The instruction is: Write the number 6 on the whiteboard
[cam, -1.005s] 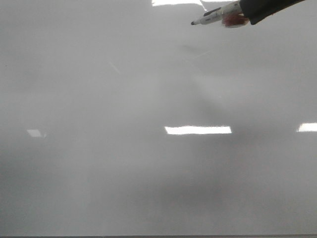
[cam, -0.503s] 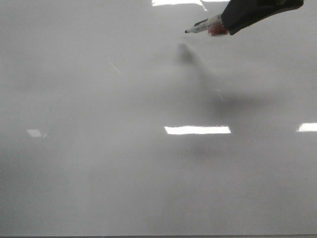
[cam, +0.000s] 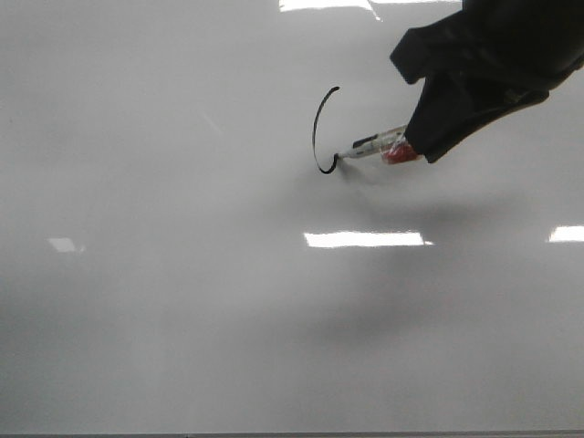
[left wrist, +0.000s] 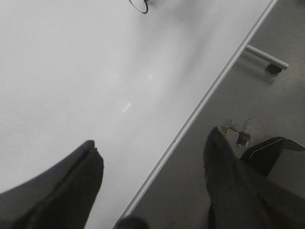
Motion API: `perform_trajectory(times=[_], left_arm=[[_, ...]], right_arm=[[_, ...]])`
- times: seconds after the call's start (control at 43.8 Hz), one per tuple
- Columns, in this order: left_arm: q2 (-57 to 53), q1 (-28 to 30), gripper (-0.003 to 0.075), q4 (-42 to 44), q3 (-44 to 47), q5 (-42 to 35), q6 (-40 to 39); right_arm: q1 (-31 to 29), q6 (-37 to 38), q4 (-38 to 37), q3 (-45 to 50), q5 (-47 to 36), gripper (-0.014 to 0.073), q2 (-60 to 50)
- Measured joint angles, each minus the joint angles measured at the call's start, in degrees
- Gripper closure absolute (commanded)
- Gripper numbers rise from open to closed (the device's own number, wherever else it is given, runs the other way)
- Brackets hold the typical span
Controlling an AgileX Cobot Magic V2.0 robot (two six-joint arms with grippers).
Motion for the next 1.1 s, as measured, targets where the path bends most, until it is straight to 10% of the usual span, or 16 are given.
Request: perform_trajectory(times=[0.251,0.663,1.097], left_arm=[[0.0,0.0,0.0283,0.0,0.0,0.0,0.0],[3.8,-0.1,0.0283,-10.2,0.0,-0.3,13.1],[15.9,-15.3,0.0283,-15.6,0.0,-11.4,26.3]], right_arm=[[1.8,0.0,0.2,-0.9,-1.1,0.0653,0.1],[12.3,-14.3,0.2,2.4,21.4,0.0653,-20.5],[15.1,-15.4,0.2,2.5,23.2,0.0653,-26.0]])
